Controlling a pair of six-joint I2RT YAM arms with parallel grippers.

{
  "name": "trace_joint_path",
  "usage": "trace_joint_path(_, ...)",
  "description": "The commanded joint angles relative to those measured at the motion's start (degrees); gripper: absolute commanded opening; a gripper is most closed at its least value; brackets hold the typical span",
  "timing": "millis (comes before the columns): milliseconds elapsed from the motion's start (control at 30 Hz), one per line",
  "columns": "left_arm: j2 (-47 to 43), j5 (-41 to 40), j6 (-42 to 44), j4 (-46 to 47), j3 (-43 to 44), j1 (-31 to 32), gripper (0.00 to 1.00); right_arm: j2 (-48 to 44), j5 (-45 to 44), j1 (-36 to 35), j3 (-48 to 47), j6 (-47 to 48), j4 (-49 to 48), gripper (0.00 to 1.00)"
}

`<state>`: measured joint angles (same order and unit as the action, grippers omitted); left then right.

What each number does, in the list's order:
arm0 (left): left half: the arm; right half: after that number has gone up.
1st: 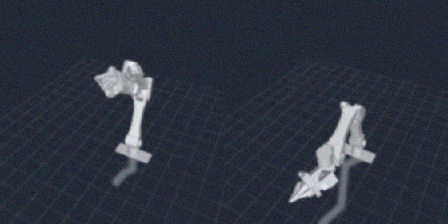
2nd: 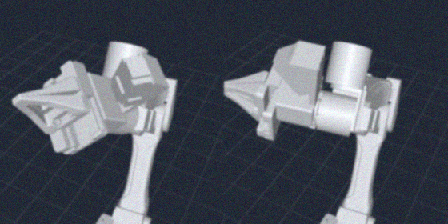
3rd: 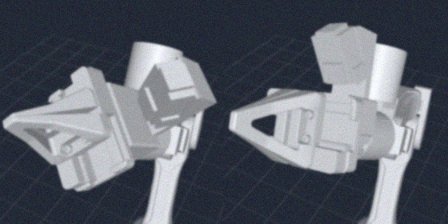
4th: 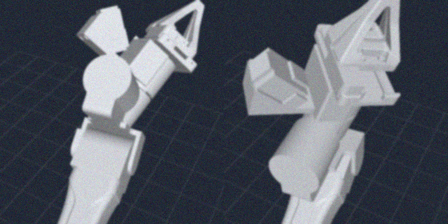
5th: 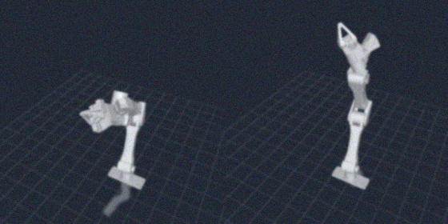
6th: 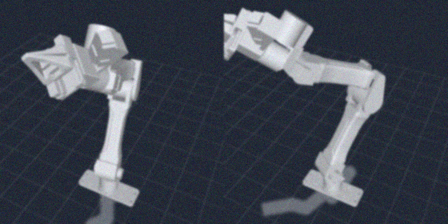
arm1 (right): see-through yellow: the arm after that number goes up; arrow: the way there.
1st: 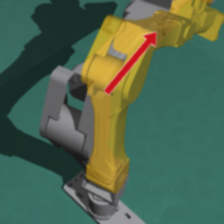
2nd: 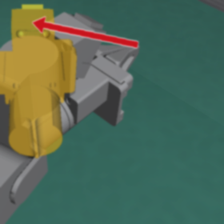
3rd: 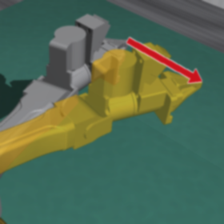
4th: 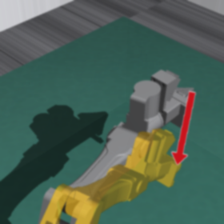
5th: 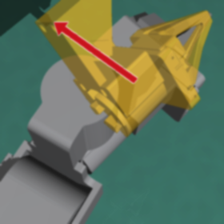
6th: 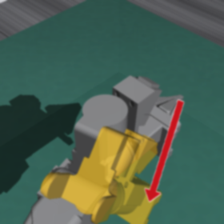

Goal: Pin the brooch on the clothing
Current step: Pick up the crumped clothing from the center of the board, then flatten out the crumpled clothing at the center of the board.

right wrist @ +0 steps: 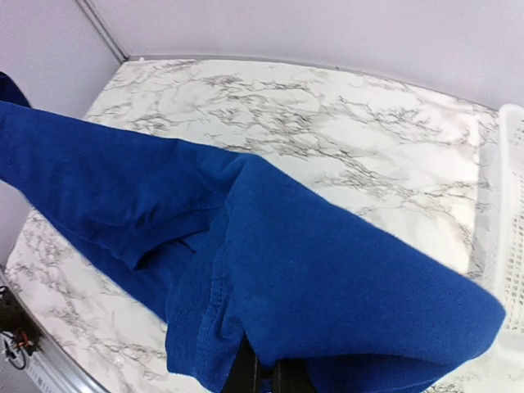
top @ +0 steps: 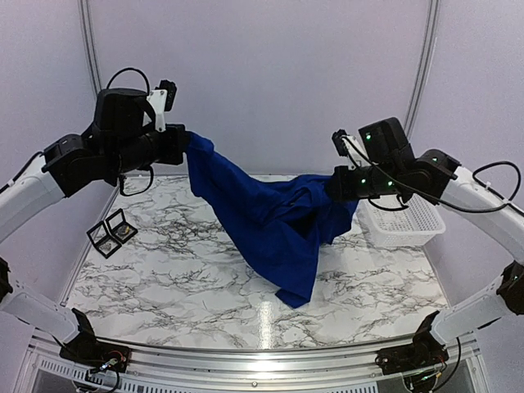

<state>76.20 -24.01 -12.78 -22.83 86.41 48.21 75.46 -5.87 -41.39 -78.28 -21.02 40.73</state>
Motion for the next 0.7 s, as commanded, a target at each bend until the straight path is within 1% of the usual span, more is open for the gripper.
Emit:
trace_joint_path(0,-7.28,2.62,-6.82,-6.78,-7.28,0.02,0.0,-3.66,10.47,-0.17,1.93,-2.12,5.07,0.0)
trace_joint_path(100,-13.7,5.53,-14.07,-7.49,-16.86,0.38,0.0,-7.48,15.32,-0.75,9.06,-6.84,4.05,0.0)
trace_joint_path(200,-16.12,5.35,-18.53,-7.29,-24.53,0.28,0.0,-8.61,18.63,-0.71,15.47,-8.58,-1.73,0.0)
trace_joint_path(267,-13.95,4.61,-17.65,-5.7,-25.51,-0.79,0.0,-5.05,17.83,0.45,15.01,-6.15,-5.47,0.0)
trace_joint_path(300,-12.33,4.81,-15.59,-3.28,-25.1,-2.42,0.0,-1.62,16.84,1.87,12.85,-4.22,-6.77,0.0)
trace_joint_path(333,-10.2,6.28,-13.15,-0.01,-24.2,-4.99,0.0,2.33,15.95,3.66,9.91,-1.91,-8.01,0.0)
trace_joint_path(367,-7.67,9.56,-8.96,5.14,-22.31,-8.37,0.0,6.59,15.78,6.02,5.49,1.7,-9.48,0.0)
trace_joint_path(400,-4.71,11.05,-5.86,8.25,-19.18,-11.55,0.0,11.3,15.42,8.37,0.32,4.07,-11.0,0.0)
trace_joint_path(433,0.54,11.93,-3.31,9.65,-14.4,-14.87,0.0,15.68,14.62,10.43,-5.74,6.33,-12.4,0.0)
trace_joint_path(500,9.5,12.48,1.94,9.16,-0.33,-19.97,0.0,25.14,12.24,13.34,-20.31,10.51,-14.35,0.0)
trace_joint_path(533,14.02,12.06,4.08,8.12,8.18,-21.63,0.0,30.79,10.59,14.34,-31.67,12.14,-14.12,0.0)
trace_joint_path(633,24.35,8.94,11.43,4.0,32.7,-23.0,0.0,41.82,11.17,15.5,-57.92,14.57,-10.26,0.0)
trace_joint_path(667,26.16,8.45,13.12,2.94,38.55,-22.98,0.0,43.88,12.01,15.42,-64.24,15.12,-9.2,0.0)
